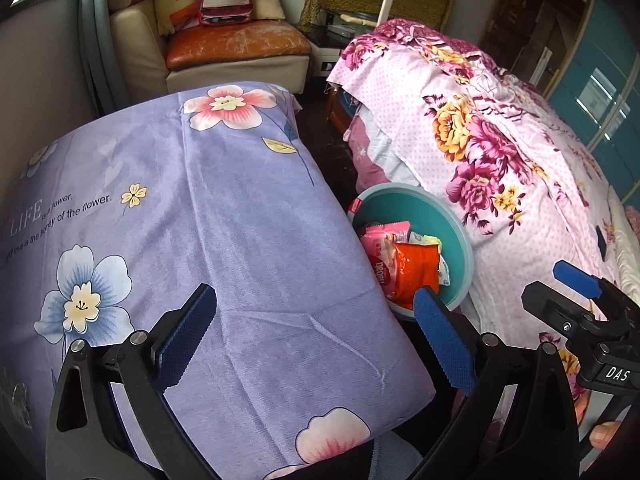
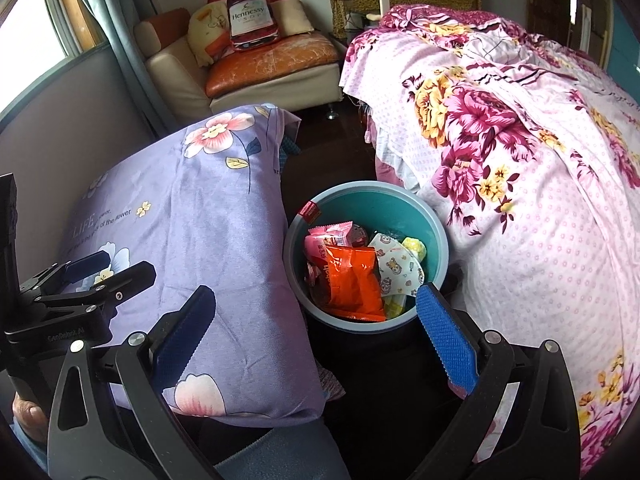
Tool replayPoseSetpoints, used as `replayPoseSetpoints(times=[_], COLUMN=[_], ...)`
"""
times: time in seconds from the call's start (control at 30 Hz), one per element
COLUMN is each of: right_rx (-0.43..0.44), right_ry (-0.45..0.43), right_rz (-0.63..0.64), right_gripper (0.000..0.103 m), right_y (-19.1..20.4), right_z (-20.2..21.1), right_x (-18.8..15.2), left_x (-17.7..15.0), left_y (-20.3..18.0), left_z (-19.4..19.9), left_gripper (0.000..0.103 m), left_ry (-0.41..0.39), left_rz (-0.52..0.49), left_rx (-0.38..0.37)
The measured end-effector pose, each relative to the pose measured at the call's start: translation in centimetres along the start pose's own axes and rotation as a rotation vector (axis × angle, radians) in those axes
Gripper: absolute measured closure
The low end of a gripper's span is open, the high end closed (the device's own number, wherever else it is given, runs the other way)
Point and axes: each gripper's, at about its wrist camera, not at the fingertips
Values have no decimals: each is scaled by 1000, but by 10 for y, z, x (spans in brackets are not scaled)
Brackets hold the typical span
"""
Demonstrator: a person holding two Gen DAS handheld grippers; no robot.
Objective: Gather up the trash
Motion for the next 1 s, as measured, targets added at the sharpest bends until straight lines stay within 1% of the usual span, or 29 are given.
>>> replayPoseSetpoints(times=[0.23, 0.33, 1.0], right_rx=[3, 3, -5], right_ry=[5, 6, 28], right_rz=[3, 2, -11], right_gripper=[7, 7, 7], right_y=[3, 4, -5], right_z=[-3, -4, -15], right_x=[0, 0, -5], left_x=[0, -1, -9], left_y=[1, 1, 5], left_z=[1, 1, -12], left_gripper=[4, 4, 4], left_ry=[-29, -37, -7], left_rz=[-18, -26, -15], left_rx=[-6, 10, 29])
Point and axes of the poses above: each gripper's, at about its wrist camera, not at the fingertips, and z roughly against the way its jaws point, y to its left, x to its top, and after that the axes turned 13 degrees about -y, right-handed
